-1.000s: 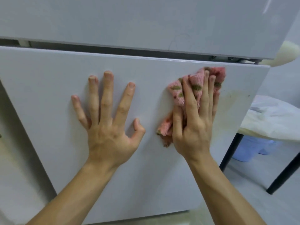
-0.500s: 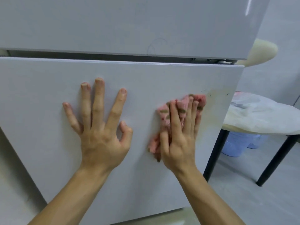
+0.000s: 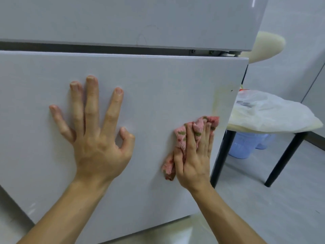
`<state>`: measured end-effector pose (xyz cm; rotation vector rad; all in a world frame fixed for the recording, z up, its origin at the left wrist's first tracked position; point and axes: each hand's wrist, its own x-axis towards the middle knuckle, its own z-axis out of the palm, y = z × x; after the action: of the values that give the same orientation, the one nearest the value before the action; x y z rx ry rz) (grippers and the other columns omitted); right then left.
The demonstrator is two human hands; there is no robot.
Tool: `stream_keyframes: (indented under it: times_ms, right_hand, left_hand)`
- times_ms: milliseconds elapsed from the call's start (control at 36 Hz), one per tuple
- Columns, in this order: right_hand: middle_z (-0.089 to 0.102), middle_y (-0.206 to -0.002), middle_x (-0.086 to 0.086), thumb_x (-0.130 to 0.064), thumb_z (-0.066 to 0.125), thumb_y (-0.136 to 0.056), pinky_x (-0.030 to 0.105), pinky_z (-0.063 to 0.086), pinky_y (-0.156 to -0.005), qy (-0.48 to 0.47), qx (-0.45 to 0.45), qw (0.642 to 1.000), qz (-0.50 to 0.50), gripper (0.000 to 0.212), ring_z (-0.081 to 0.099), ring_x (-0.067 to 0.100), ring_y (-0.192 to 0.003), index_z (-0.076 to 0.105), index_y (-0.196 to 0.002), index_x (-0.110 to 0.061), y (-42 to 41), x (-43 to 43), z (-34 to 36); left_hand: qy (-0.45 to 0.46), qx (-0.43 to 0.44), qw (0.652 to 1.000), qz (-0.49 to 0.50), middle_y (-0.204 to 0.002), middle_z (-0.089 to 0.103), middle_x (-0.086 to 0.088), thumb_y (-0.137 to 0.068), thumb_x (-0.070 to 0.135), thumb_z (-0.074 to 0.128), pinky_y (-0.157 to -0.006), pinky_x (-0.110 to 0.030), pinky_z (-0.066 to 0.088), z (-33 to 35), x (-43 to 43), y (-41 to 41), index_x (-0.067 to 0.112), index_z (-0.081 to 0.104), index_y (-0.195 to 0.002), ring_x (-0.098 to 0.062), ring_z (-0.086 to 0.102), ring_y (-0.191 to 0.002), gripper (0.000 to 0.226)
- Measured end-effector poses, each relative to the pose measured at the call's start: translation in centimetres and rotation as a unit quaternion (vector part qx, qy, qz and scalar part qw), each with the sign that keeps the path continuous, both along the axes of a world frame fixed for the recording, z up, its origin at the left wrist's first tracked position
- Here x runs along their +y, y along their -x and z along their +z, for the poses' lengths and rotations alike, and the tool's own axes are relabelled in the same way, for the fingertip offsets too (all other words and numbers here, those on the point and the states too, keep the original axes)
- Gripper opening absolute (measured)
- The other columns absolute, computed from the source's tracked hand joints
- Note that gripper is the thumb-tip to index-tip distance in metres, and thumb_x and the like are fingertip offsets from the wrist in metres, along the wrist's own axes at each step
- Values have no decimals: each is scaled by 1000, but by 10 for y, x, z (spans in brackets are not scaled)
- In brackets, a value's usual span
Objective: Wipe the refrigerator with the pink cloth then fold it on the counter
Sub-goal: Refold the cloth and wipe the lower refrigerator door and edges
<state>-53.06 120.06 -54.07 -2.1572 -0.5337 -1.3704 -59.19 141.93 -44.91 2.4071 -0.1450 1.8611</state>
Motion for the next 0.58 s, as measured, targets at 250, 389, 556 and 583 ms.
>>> stream_keyframes:
  times_ms: [250, 389, 556, 583]
  right_hand:
    - [9, -173, 24, -24, 47, -100, 49, -5, -131, -17, -18, 999, 25, 69, 2, 35, -163, 25, -165, -17, 4, -8, 124]
    - [17, -172, 23, -21, 47, -99, 48, -3, -132, -42, -56, 998, -2, 67, 8, 37, -162, 33, -163, -9, -3, -6, 144]
    - [26, -166, 31, -34, 36, -109, 58, 10, -131, -100, -26, 995, -15, 60, 14, 40, -160, 34, -160, -2, -10, -11, 40]
    - [24, -167, 30, -38, 33, -111, 58, 11, -131, -88, -13, 996, -17, 61, 12, 37, -161, 27, -164, -9, -8, -14, 22]
  left_hand:
    - [-23, 4, 1000, -9, -169, 27, -21, -87, 20, 61, -121, -73, 8, -8, -22, -7, 19, 45, -159, -45, 21, -157, 74]
    - [-27, 6, 1000, -2, -170, 25, -20, -88, 20, 58, -118, -77, 10, -10, -21, -10, 20, 43, -161, -46, 21, -157, 74]
    - [-20, 2, 1000, 1, -171, 22, -17, -88, 20, 57, -117, -80, 13, -12, -23, -11, 22, 38, -162, -44, 19, -159, 77]
    - [-18, 2, 1000, 1, -172, 20, -16, -88, 20, 57, -117, -80, 13, -12, -23, -11, 23, 38, -163, -44, 18, -159, 77]
